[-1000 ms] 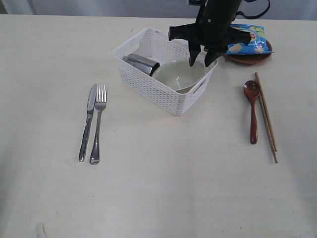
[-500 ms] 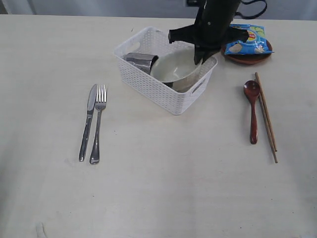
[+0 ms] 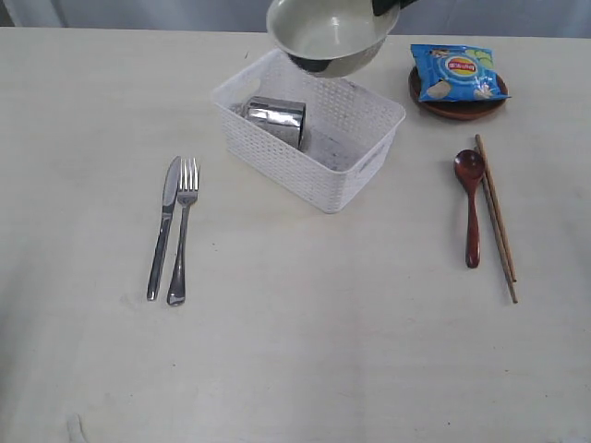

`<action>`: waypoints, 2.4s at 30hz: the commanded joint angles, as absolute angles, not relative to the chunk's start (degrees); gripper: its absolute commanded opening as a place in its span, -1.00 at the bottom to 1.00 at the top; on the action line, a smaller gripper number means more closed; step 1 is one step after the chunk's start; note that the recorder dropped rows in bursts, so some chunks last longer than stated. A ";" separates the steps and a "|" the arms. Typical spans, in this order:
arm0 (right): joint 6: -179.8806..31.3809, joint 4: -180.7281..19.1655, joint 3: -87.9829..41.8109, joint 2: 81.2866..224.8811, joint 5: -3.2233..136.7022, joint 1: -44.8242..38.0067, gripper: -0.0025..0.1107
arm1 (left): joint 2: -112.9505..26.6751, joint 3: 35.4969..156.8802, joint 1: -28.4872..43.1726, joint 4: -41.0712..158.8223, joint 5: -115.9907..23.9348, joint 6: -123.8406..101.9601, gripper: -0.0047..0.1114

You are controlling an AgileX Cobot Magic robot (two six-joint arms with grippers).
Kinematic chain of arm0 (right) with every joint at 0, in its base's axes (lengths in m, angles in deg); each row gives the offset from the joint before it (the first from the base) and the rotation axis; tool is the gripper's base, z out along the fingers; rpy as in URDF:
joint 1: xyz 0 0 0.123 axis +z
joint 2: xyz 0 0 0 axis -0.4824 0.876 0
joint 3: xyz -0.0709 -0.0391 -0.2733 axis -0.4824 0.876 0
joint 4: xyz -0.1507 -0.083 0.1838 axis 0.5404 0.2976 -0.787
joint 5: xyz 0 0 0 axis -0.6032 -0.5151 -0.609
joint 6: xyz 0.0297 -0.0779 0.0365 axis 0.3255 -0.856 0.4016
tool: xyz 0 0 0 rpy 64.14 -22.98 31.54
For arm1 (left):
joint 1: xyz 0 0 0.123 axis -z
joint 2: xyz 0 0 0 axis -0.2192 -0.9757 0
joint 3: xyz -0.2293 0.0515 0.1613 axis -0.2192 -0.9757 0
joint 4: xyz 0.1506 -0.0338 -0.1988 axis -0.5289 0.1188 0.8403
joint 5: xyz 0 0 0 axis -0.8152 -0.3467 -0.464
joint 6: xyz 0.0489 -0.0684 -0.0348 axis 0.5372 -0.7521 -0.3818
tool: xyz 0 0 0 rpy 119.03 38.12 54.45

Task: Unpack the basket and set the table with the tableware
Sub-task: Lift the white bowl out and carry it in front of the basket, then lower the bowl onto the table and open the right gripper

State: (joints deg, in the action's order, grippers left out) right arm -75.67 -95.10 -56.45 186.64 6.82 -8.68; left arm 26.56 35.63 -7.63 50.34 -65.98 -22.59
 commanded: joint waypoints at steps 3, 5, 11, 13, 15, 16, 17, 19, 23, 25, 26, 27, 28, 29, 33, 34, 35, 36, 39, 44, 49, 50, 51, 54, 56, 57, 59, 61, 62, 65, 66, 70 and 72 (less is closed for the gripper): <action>-81.99 -105.95 -49.13 185.85 7.30 -4.59 -0.96 | 26.68 35.50 -7.34 50.65 -65.84 -22.72 -0.92; -82.60 -106.36 -44.54 185.40 9.73 -2.45 -0.96 | 26.68 35.50 -7.34 50.65 -65.84 -22.72 -0.92; -84.26 -106.36 -31.92 183.91 15.61 3.12 -0.96 | 26.68 35.50 -7.34 50.65 -65.84 -22.72 -0.92; -84.51 -106.36 -28.89 184.25 17.37 3.62 -0.96 | 26.68 35.50 -7.34 50.65 -65.84 -22.72 -0.92; -84.51 -106.36 -25.98 184.76 19.57 3.62 -0.96 | 26.68 35.50 -7.34 50.65 -65.84 -22.72 -0.92; -84.51 -106.24 -24.98 185.07 20.19 3.05 -0.96 | 26.68 35.50 -7.34 50.65 -65.84 -22.72 -0.92; -84.51 -106.24 -24.23 185.65 20.54 2.53 -0.96 | 26.68 35.50 -7.34 50.65 -65.84 -22.72 -0.92; -84.51 -106.24 -23.43 186.71 21.43 0.96 -0.96 | 26.68 35.50 -7.34 50.65 -65.84 -22.72 -0.92; -84.27 -106.36 -23.39 188.36 24.91 -2.26 -0.96 | 26.68 35.50 -7.34 50.65 -65.84 -22.72 -0.92; -83.84 -106.36 -23.39 188.48 27.18 -4.12 -0.96 | 26.68 35.50 -7.34 50.65 -65.84 -22.72 -0.92; -83.84 -106.48 -23.39 188.48 28.15 -5.26 -0.96 | 26.68 35.50 -7.34 50.65 -65.84 -22.72 -0.92; -83.84 -106.83 -23.39 188.48 28.93 -6.49 -0.96 | 26.68 35.50 -7.34 50.65 -65.84 -22.72 -0.92; -83.84 -107.33 -23.39 188.48 29.33 -7.51 -0.96 | 26.68 35.50 -7.34 50.65 -65.84 -22.72 -0.92; -83.84 -107.94 -23.39 188.48 29.45 -8.75 -0.96 | 26.68 35.50 -7.34 50.65 -65.84 -22.72 -0.92; -87.33 -112.61 -23.39 188.48 27.17 -11.60 -0.96 | 26.68 35.50 -7.34 50.65 -65.84 -22.72 -0.92; -89.33 -114.56 -23.39 188.48 26.05 -11.58 -0.96 | 26.68 35.50 -7.34 50.65 -65.84 -22.72 -0.92; -91.57 -116.88 -23.39 188.37 24.83 -11.36 -0.96 | 26.68 35.50 -7.34 50.65 -65.84 -22.72 -0.92; -93.72 -119.13 -23.39 188.37 23.63 -10.58 -0.96 | 26.68 35.50 -7.34 50.42 -65.84 -22.72 -0.92; -96.28 -121.63 -23.39 188.37 22.08 -6.97 -0.96 | 26.68 35.50 -7.34 50.24 -65.84 -22.72 -0.92; -96.74 -118.75 -23.39 188.37 22.33 -1.00 -0.96 | 26.68 35.50 -7.34 50.08 -65.84 -22.72 -0.92; -96.63 -117.54 -21.95 188.37 23.79 -0.16 -0.96 | 26.68 35.50 -7.34 50.08 -65.84 -22.72 -0.92; -96.63 -117.54 -21.25 188.37 24.74 -0.16 -0.96 | 26.68 35.50 -7.34 50.08 -65.84 -22.72 -0.92; -96.63 -117.54 -20.27 188.37 25.69 -0.16 -0.96 | 26.68 35.50 -7.34 50.08 -65.84 -22.72 -0.92; -96.73 -117.54 -17.31 188.37 28.92 -0.16 -0.96 | 26.68 35.50 -7.34 50.08 -65.84 -22.72 -0.92; -97.55 -117.54 -15.88 188.37 30.44 -0.16 -0.96 | 26.68 35.50 -7.34 50.08 -65.84 -22.72 -0.92; -97.72 -117.54 -15.45 188.37 30.89 -0.16 -0.96 | 26.68 35.50 -7.34 50.08 -65.84 -22.72 -0.92; -97.74 -117.25 -15.42 188.37 31.30 -0.16 -0.96 | 26.68 35.50 -7.34 50.08 -65.84 -22.72 -0.92; -97.74 -117.13 -15.42 188.37 31.30 -0.16 -0.96 | 26.68 35.50 -7.34 50.08 -65.84 -22.72 -0.92; -97.74 -117.13 -15.42 188.37 31.30 -0.16 -0.96 | 26.68 35.50 -7.34 50.08 -65.84 -22.72 -0.92; -97.74 -117.15 -15.42 188.37 32.23 -0.16 -0.96 | 26.68 35.50 -7.34 50.08 -65.84 -22.72 -0.92; -97.74 -117.15 -15.42 188.37 32.65 -0.16 -0.96 | 26.68 35.50 -7.34 50.08 -65.84 -22.72 -0.92; -97.74 -117.26 -15.42 188.37 35.21 -0.16 -0.96 | 26.68 35.50 -7.34 50.08 -65.84 -22.72 -0.92; -97.74 -117.36 -15.42 188.37 36.50 -0.16 -0.96 | 26.68 35.50 -7.34 50.08 -65.84 -22.72 -0.92</action>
